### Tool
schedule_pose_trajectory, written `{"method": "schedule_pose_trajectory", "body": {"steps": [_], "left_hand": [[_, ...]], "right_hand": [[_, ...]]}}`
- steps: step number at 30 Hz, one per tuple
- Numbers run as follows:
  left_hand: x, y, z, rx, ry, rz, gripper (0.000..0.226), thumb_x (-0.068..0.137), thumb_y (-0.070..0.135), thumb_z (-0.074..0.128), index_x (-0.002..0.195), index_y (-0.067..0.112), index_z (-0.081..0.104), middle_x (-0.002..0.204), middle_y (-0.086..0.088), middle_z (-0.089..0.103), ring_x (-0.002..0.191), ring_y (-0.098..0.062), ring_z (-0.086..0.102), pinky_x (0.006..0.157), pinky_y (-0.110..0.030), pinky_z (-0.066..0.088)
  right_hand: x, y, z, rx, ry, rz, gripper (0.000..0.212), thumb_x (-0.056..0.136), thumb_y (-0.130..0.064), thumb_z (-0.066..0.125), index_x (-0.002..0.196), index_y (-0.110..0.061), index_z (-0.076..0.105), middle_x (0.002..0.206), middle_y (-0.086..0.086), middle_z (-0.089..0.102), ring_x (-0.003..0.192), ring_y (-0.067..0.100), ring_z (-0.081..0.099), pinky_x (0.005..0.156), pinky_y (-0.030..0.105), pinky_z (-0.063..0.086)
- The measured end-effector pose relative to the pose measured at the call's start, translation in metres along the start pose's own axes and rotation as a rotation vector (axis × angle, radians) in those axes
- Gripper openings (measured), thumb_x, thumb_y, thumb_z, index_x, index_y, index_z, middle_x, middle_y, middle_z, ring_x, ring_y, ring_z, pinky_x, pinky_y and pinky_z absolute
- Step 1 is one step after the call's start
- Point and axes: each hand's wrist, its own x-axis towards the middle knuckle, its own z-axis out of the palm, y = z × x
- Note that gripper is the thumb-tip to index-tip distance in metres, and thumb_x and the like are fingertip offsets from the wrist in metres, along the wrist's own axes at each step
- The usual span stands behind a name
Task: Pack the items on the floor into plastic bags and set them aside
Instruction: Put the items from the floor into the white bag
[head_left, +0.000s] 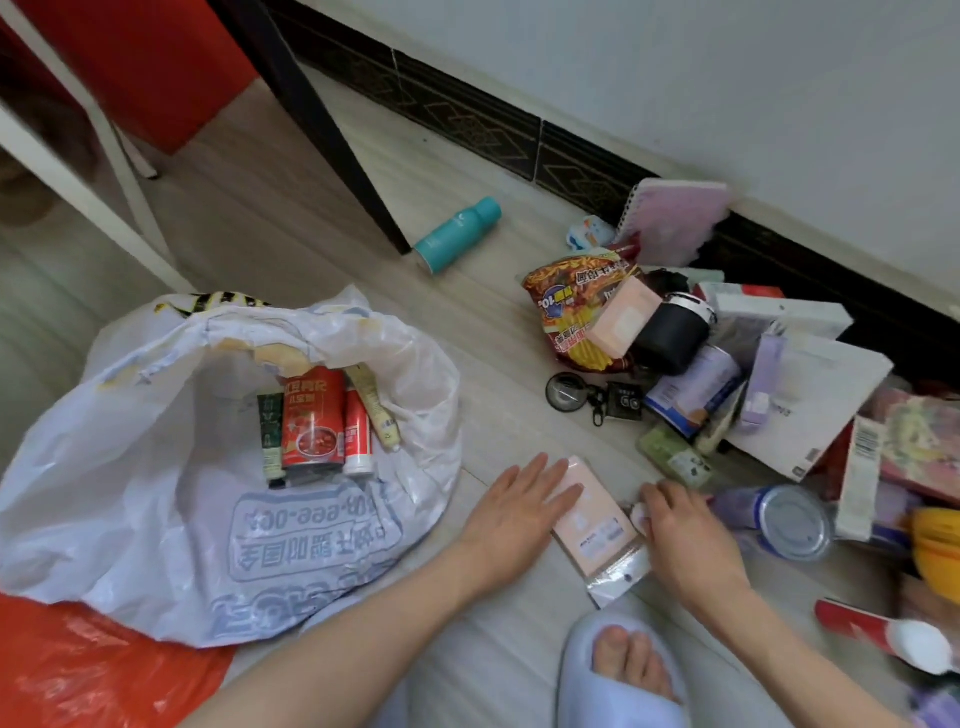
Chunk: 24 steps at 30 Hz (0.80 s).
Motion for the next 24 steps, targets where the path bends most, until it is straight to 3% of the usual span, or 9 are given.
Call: {"method": "schedule_pose_trajectory", "body": {"steps": [4, 8, 12, 15, 17, 19, 20, 22, 24], "left_hand": [[0.024, 0.001, 0.010, 0.116, -0.076, 0.042, 0.064, 0.092, 0.031, 0.049, 0.146, 0.025, 0.014, 0.156, -0.005, -0.001, 0.143, -0.027, -0.002, 0.114, -0.041, 0.002], [0.029, -0.003, 0.005, 0.187, -0.056, 0.052, 0.068, 0.088, 0.040, 0.054, 0.145, 0.028, 0.019, 0.156, -0.004, 0.007, 0.142, -0.028, 0.004, 0.113, -0.043, 0.005], [0.020, -0.010, -0.003, 0.180, -0.039, 0.021, 0.072, 0.080, 0.047, 0.062, 0.142, 0.030, 0.029, 0.154, 0.002, 0.020, 0.141, -0.029, 0.014, 0.110, -0.050, 0.015], [0.006, -0.015, -0.002, 0.270, 0.003, -0.038, 0.077, 0.052, 0.052, 0.081, 0.120, 0.024, 0.059, 0.127, -0.005, 0.059, 0.115, -0.036, 0.055, 0.087, -0.055, 0.045], [0.000, -0.012, -0.001, 0.309, 0.047, -0.120, 0.074, 0.041, 0.049, 0.086, 0.104, 0.018, 0.065, 0.103, -0.008, 0.067, 0.097, -0.035, 0.062, 0.082, -0.054, 0.048], [-0.003, -0.014, -0.001, 0.304, 0.087, -0.187, 0.070, 0.037, 0.046, 0.087, 0.095, 0.014, 0.063, 0.087, -0.009, 0.062, 0.088, -0.032, 0.061, 0.086, -0.055, 0.045], [-0.003, -0.017, -0.001, 0.287, 0.103, -0.202, 0.072, 0.038, 0.045, 0.087, 0.097, 0.013, 0.061, 0.089, -0.010, 0.059, 0.091, -0.032, 0.059, 0.089, -0.054, 0.043], [-0.001, -0.022, -0.003, 0.229, 0.071, -0.156, 0.083, 0.053, 0.042, 0.083, 0.124, 0.015, 0.047, 0.121, -0.015, 0.050, 0.117, -0.034, 0.045, 0.102, -0.053, 0.031], [0.005, -0.026, -0.004, 0.176, 0.024, -0.089, 0.090, 0.073, 0.037, 0.071, 0.144, 0.020, 0.019, 0.149, -0.014, 0.019, 0.138, -0.033, 0.014, 0.112, -0.046, 0.012]], "right_hand": [[0.003, 0.003, 0.002, 0.021, 0.032, -0.032, 0.040, 0.034, -0.001, 0.085, 0.069, -0.007, 0.066, 0.068, 0.011, 0.064, 0.055, 0.028, 0.061, 0.046, 0.033, 0.051], [-0.001, 0.010, 0.006, 0.067, 0.013, -0.044, 0.036, 0.041, -0.006, 0.084, 0.072, -0.006, 0.066, 0.073, 0.011, 0.063, 0.060, 0.029, 0.062, 0.053, 0.034, 0.052], [-0.007, 0.013, 0.009, 0.041, 0.028, -0.064, 0.045, 0.033, -0.005, 0.083, 0.074, -0.006, 0.064, 0.073, 0.011, 0.061, 0.060, 0.030, 0.060, 0.054, 0.031, 0.050], [-0.005, 0.009, 0.005, -0.049, 0.054, -0.046, 0.035, 0.042, -0.012, 0.082, 0.070, -0.013, 0.062, 0.071, 0.006, 0.060, 0.063, 0.027, 0.059, 0.061, 0.036, 0.048], [-0.003, 0.007, 0.003, -0.072, 0.077, -0.035, 0.031, 0.050, -0.018, 0.082, 0.073, -0.014, 0.061, 0.073, 0.005, 0.060, 0.066, 0.026, 0.059, 0.069, 0.039, 0.046], [-0.001, 0.006, 0.001, -0.033, 0.100, -0.013, 0.029, 0.055, -0.022, 0.078, 0.077, -0.012, 0.062, 0.076, 0.007, 0.062, 0.070, 0.028, 0.060, 0.079, 0.043, 0.046], [0.000, 0.004, 0.000, 0.002, 0.108, 0.005, 0.027, 0.060, -0.025, 0.073, 0.081, -0.010, 0.063, 0.079, 0.008, 0.062, 0.074, 0.029, 0.061, 0.084, 0.046, 0.046], [0.001, -0.004, -0.004, 0.096, 0.127, 0.046, 0.032, 0.070, -0.032, 0.055, 0.091, -0.009, 0.064, 0.086, 0.009, 0.062, 0.080, 0.030, 0.060, 0.086, 0.046, 0.045], [0.001, -0.010, -0.007, 0.213, 0.121, 0.095, 0.038, 0.075, -0.033, 0.052, 0.103, -0.009, 0.062, 0.097, 0.011, 0.060, 0.092, 0.031, 0.057, 0.091, 0.044, 0.040]]}}
